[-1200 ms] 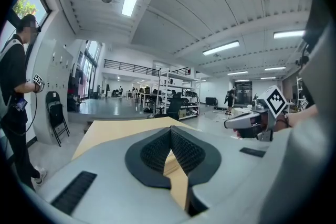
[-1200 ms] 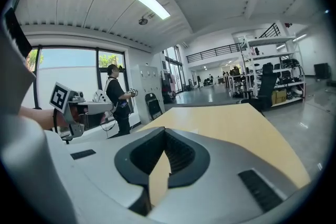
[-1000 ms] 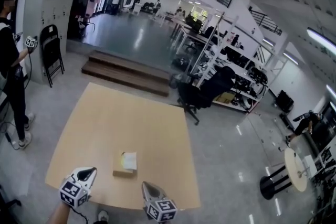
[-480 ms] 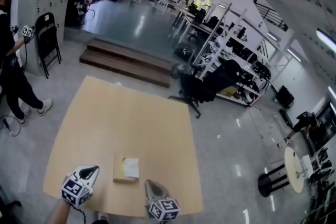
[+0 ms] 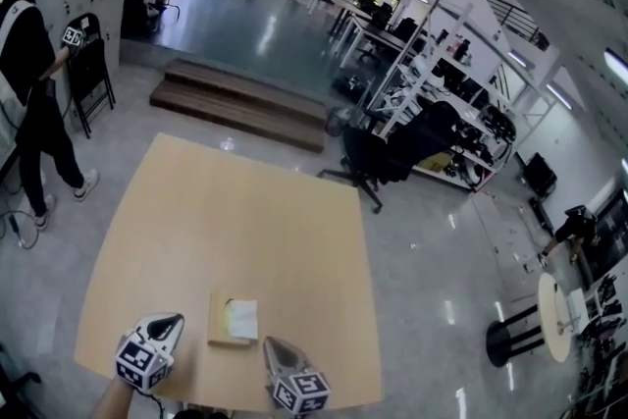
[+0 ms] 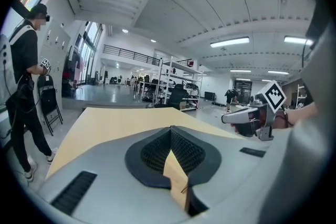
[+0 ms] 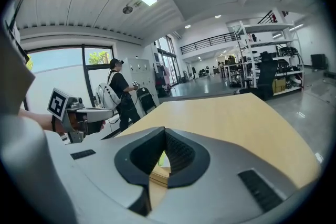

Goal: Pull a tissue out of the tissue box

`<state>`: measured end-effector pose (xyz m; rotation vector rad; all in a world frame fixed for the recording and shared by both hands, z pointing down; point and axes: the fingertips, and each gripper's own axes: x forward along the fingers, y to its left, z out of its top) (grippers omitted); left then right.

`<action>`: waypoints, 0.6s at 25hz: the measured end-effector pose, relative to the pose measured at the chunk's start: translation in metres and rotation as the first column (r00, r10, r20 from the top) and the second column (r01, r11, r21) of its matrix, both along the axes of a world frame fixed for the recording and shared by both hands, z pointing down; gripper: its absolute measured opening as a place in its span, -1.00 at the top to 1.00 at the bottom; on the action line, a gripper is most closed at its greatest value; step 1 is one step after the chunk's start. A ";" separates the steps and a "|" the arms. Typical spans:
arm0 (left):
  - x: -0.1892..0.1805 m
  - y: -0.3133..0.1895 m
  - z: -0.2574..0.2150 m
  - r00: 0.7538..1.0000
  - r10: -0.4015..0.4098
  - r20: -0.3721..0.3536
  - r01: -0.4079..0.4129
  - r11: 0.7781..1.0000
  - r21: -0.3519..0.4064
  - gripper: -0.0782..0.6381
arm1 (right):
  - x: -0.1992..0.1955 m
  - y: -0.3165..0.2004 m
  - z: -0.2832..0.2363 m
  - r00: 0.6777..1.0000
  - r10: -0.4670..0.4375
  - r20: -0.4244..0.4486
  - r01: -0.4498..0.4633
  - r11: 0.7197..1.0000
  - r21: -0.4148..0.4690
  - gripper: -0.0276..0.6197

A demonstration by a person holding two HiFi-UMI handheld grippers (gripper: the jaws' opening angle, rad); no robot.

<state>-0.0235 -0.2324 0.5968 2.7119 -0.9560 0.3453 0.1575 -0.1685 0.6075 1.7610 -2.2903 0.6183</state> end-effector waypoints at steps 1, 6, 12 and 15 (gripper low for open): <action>0.001 -0.002 0.003 1.000 -0.009 0.004 0.009 1.000 -0.001 0.76 | 0.000 -0.002 0.003 1.000 0.002 0.008 -0.002 1.000 -0.002 0.89; -0.004 -0.006 0.023 0.999 -0.037 0.024 0.038 0.999 -0.036 0.76 | 0.002 -0.009 0.021 0.999 -0.003 0.044 0.004 0.999 -0.032 0.89; -0.011 -0.008 0.044 0.997 -0.068 0.045 0.071 0.995 -0.068 0.76 | -0.001 -0.013 0.040 0.998 -0.042 0.056 0.046 0.996 -0.077 0.89; -0.014 -0.004 0.055 0.994 -0.090 0.056 0.095 0.992 -0.087 0.76 | -0.004 -0.011 0.050 0.996 -0.056 0.066 0.062 0.994 -0.093 0.89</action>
